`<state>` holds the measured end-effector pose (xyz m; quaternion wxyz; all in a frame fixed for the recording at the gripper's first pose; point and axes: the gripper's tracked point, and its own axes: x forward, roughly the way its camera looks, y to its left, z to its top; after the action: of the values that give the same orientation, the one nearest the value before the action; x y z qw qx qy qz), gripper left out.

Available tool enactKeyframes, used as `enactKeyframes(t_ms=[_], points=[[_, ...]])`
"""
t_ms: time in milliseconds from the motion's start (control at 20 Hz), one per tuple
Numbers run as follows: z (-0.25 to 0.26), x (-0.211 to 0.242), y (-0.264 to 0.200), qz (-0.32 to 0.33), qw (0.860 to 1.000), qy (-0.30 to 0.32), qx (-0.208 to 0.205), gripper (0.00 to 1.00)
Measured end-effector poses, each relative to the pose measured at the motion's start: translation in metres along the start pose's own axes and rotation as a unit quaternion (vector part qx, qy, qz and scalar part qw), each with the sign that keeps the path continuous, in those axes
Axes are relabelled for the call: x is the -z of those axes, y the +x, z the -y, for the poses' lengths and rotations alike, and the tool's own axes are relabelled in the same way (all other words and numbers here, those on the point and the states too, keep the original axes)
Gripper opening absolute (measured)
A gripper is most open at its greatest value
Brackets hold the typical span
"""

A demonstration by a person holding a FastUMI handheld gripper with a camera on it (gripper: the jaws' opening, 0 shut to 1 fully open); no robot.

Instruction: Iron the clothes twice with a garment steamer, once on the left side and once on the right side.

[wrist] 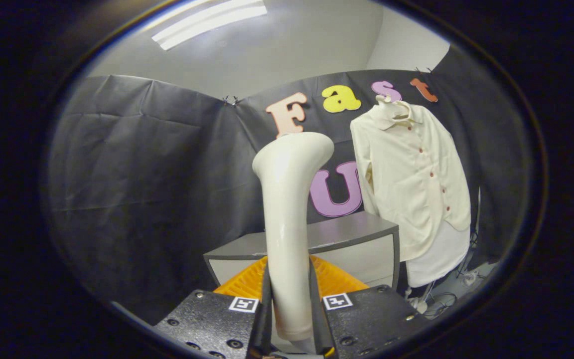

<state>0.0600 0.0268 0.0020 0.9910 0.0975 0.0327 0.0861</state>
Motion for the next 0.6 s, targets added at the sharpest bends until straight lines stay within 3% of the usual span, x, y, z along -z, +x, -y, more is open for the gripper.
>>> enactKeyframes(t_ms=[600], points=[[-0.0091,0.001,0.005,-0.006,1.0,0.005,-0.01,0.33]])
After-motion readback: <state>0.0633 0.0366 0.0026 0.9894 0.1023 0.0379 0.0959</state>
